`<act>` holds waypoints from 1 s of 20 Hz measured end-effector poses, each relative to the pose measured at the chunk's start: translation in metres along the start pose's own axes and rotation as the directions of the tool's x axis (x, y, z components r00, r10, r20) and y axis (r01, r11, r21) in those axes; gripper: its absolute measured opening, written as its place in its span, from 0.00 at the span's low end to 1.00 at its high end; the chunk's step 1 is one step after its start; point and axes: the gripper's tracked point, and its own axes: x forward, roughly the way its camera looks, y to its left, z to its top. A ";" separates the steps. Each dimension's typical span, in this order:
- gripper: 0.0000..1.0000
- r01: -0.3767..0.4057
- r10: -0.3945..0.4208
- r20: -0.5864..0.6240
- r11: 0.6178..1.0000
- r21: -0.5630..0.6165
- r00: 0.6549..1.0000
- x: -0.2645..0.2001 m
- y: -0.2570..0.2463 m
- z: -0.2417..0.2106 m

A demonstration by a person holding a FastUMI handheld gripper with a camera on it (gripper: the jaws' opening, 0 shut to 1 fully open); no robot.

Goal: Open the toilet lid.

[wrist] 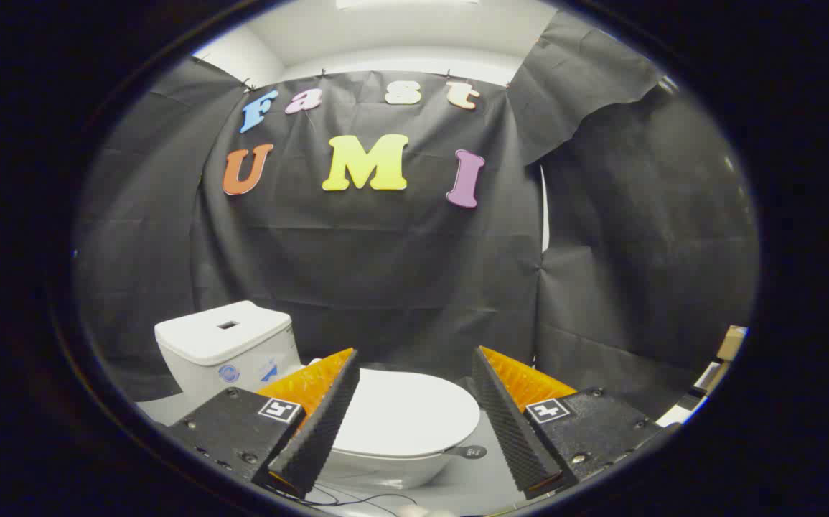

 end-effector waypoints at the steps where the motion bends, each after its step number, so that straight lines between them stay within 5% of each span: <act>1: 0.99 -0.003 0.003 -0.005 1.000 0.000 1.000 0.000 0.001 -0.001; 20: 0.99 -0.045 0.046 -0.060 0.999 0.028 0.997 0.029 0.000 -0.012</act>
